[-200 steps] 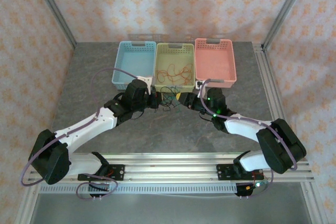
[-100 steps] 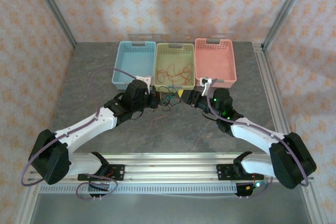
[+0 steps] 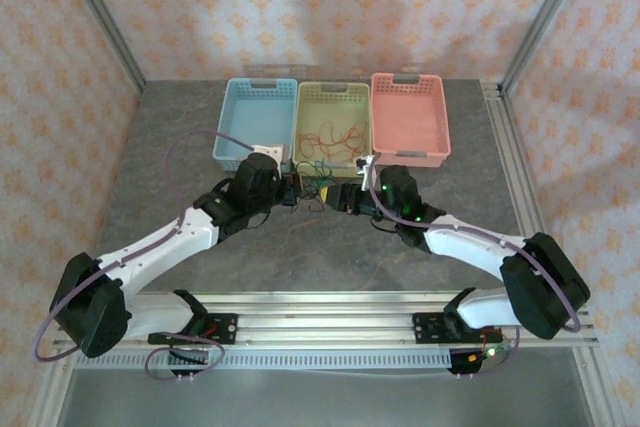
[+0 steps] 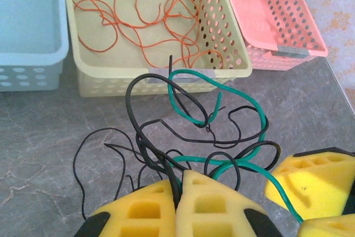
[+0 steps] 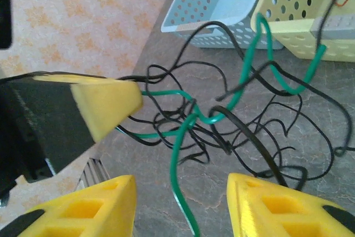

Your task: Untangle the cables

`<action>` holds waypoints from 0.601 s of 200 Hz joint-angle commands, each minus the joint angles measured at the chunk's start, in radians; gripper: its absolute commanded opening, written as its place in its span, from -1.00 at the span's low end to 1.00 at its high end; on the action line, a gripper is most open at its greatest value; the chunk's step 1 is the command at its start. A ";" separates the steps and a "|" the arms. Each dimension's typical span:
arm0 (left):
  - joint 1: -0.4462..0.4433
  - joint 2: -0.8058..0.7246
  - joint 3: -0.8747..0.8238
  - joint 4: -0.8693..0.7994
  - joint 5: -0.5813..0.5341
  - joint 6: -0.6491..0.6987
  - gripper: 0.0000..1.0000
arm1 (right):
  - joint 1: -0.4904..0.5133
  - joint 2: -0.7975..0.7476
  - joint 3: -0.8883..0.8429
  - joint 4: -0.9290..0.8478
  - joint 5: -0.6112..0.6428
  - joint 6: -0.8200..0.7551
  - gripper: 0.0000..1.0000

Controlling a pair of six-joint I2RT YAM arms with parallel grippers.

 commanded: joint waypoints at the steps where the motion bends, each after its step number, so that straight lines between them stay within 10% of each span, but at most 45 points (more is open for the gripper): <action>1: -0.009 -0.043 -0.020 -0.010 -0.071 0.014 -1.00 | 0.006 0.027 0.046 -0.032 -0.042 -0.018 -0.07; 70: -0.009 -0.065 -0.027 -0.023 -0.116 0.014 -1.00 | 0.031 0.076 0.076 -0.044 -0.087 -0.026 -0.30; 120: -0.009 -0.073 -0.024 -0.044 -0.155 0.011 -1.00 | 0.032 0.078 0.090 -0.081 -0.097 -0.043 -0.87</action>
